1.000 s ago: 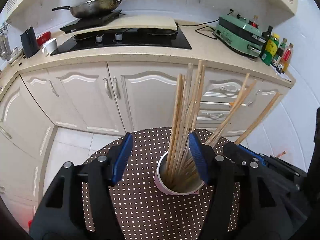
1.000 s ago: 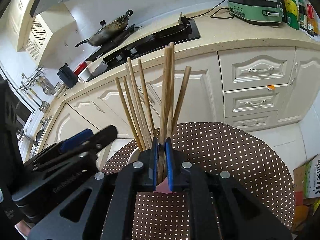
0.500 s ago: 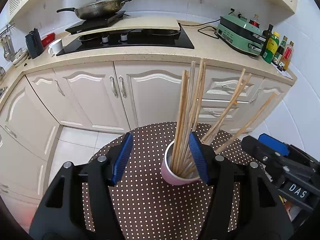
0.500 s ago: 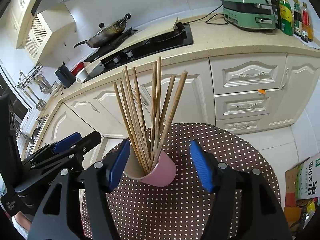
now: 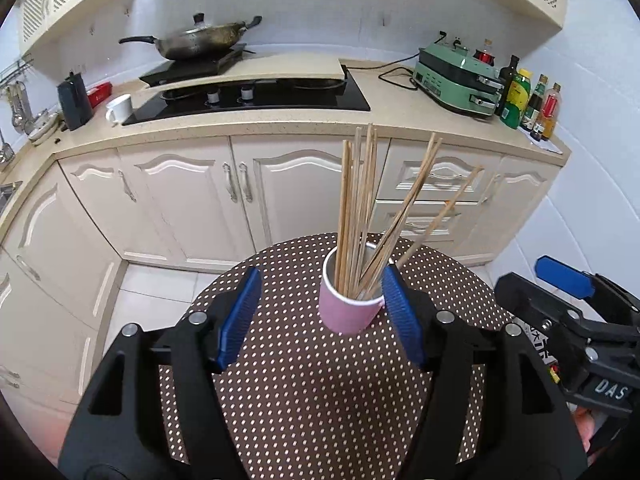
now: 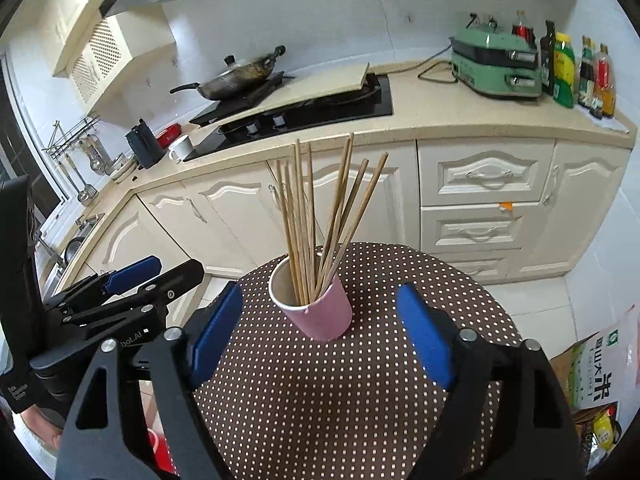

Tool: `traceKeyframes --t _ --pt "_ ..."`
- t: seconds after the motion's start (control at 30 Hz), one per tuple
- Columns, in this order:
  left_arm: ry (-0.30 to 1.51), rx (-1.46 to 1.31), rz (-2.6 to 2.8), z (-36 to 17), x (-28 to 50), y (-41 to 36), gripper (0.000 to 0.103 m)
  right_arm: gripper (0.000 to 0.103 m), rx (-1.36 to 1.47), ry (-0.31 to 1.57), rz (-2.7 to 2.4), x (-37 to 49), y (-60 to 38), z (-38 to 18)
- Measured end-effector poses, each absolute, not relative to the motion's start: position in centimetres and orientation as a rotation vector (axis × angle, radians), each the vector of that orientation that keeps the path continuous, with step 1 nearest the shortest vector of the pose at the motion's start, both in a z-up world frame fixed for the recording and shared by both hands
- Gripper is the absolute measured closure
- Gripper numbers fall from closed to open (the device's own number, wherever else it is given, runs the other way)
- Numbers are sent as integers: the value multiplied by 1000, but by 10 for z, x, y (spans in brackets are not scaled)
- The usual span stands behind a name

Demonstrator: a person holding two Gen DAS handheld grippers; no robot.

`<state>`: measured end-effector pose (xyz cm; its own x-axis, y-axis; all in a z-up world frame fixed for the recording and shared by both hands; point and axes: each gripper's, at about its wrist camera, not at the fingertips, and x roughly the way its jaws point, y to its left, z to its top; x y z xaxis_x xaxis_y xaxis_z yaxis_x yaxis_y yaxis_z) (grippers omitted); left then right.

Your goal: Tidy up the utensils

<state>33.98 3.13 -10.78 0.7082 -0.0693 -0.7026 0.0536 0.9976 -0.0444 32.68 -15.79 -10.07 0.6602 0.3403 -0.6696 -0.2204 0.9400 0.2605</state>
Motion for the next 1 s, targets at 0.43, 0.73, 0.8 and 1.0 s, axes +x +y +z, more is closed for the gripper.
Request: traceKeyframes --t 0.43,0.73,0.8,1.0 --pt "719 18 -105 -72 245 50 30 9 206 765 250 235 -155 -73" --pt "679 19 -100 -49 183 53 29 9 163 721 259 179 -155 -49" --pt "677 21 -95 -44 169 50 28 8 154 710 264 168 -156 -44" --pt "626 -3 -72 -21 127 43 26 8 128 663 288 129 -160 -24"
